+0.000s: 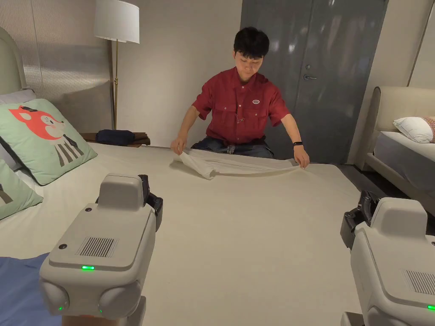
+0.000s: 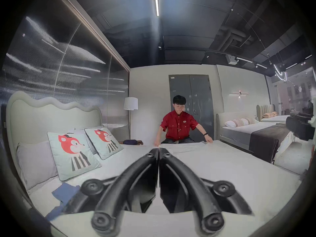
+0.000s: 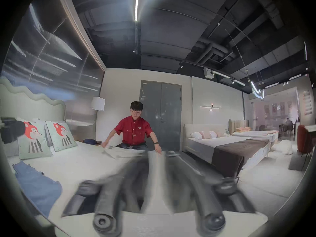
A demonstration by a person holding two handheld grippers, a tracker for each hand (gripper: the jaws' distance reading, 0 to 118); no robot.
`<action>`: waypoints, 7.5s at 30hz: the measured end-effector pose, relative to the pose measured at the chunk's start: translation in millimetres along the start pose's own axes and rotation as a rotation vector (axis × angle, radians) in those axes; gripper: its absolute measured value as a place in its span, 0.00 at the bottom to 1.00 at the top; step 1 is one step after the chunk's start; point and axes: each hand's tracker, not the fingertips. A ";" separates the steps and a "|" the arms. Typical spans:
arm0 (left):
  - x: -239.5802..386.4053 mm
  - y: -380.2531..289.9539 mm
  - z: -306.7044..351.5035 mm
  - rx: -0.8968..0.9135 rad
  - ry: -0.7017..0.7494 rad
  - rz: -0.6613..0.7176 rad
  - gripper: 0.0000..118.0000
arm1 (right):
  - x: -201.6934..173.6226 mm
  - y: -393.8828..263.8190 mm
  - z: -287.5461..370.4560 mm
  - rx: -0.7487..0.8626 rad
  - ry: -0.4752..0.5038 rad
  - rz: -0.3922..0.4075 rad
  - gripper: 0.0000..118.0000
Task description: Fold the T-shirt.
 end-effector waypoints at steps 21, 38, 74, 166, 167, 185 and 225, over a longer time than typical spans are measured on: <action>-104.2 13.1 50.1 0.011 0.295 -0.058 0.00 | -101.7 10.3 -18.3 0.019 0.332 -0.086 0.00; -161.1 -54.4 25.1 -0.289 0.325 -0.015 0.00 | -185.0 -9.7 -31.2 -0.049 0.496 -0.079 0.00; -163.3 -158.6 -36.5 -0.691 0.217 0.182 0.03 | -160.4 -63.0 -73.4 -0.224 0.414 -0.062 0.00; -45.6 -214.3 -3.0 -0.946 -0.058 0.147 0.86 | 36.2 -80.4 18.6 -0.239 0.088 -0.090 0.00; -45.2 -220.1 -4.7 -0.957 -0.058 0.154 0.78 | 36.1 -83.2 18.8 -0.249 0.088 -0.087 0.00; -39.7 -195.8 21.0 -0.873 -0.106 0.163 0.09 | 34.3 -228.2 -68.1 -0.887 0.065 0.031 0.95; -115.5 45.0 -15.5 -0.393 -0.168 0.322 0.09 | 97.5 62.0 -7.9 -0.139 0.252 -0.359 0.04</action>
